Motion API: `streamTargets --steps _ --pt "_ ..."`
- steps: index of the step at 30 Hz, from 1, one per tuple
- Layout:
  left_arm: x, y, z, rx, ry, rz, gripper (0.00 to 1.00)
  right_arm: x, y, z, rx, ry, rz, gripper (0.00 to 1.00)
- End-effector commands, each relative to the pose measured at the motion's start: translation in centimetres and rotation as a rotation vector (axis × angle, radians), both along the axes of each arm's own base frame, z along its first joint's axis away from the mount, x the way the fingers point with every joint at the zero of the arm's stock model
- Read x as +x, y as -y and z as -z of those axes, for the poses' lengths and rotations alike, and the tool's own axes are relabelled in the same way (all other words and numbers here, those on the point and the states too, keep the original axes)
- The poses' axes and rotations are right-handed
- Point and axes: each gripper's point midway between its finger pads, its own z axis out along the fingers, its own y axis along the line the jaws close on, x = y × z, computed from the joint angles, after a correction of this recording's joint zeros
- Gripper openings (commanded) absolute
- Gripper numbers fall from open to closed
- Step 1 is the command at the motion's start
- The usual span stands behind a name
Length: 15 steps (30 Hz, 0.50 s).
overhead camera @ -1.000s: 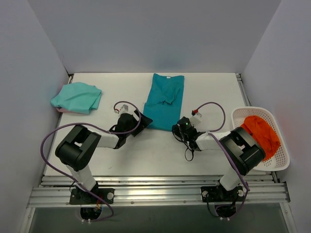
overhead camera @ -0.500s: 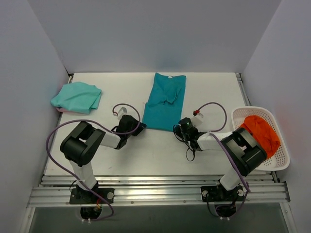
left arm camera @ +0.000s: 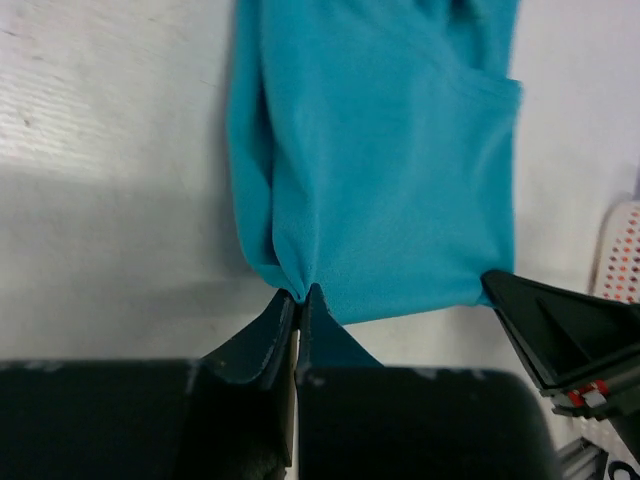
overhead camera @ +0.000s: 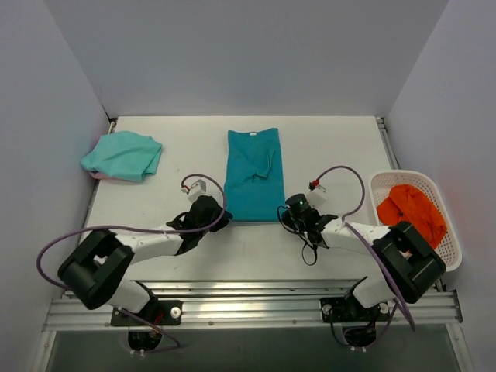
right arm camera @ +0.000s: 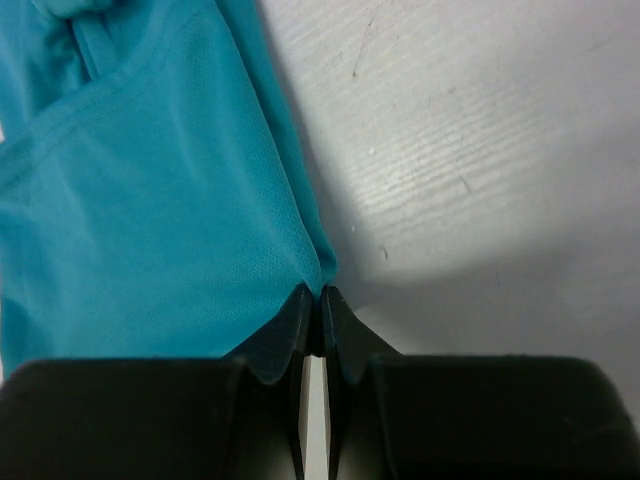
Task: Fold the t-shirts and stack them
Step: Fold the tshirt
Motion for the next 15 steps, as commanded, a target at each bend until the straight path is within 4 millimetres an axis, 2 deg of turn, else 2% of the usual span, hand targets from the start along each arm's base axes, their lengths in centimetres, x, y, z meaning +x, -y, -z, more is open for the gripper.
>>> streamTargets --steps 1,2,3,4,5,6,7,9,10,13,15 --pt "-2.3 -1.8 -3.0 0.114 0.061 -0.022 0.02 -2.5 1.2 -1.8 -0.088 -0.002 0.024 0.0" --pt "-2.9 -1.8 -3.7 0.113 0.072 -0.019 0.02 -3.3 1.4 -2.1 -0.106 -0.013 0.023 0.0" --pt "-4.1 -1.9 -3.8 0.138 0.065 -0.007 0.02 -3.5 1.1 -3.7 -0.075 0.021 0.029 0.0" --pt "-4.5 -1.9 -5.4 0.114 0.095 -0.006 0.02 -4.0 0.7 -4.3 -0.071 0.032 0.017 0.0" --pt "-4.8 -1.9 -6.1 0.103 0.106 -0.003 0.02 -4.5 0.9 -4.6 -0.081 0.031 0.019 0.0" --pt "-5.6 -2.4 -5.8 0.129 0.082 0.003 0.02 -4.5 0.9 -5.9 -0.05 0.058 0.024 0.0" --pt "-5.8 -2.6 -6.8 0.109 0.099 0.004 0.02 -4.6 0.9 -6.4 -0.044 0.068 0.024 0.0" --pt "-6.0 -2.9 -7.5 0.113 0.106 0.004 0.02 -4.9 1.2 -7.4 -0.044 0.085 0.022 0.0" --pt "-5.9 -3.0 -8.6 0.103 0.126 -0.003 0.02 -4.7 1.1 -8.2 -0.04 0.098 0.023 0.0" --pt "-5.6 -3.5 -9.6 0.13 0.141 -0.02 0.02 -4.0 0.7 -9.7 -0.044 0.122 0.026 0.0" --pt "-5.2 -3.6 -10.5 0.142 0.158 -0.027 0.02 -3.4 0.6 -10.0 -0.067 0.125 0.029 0.0"
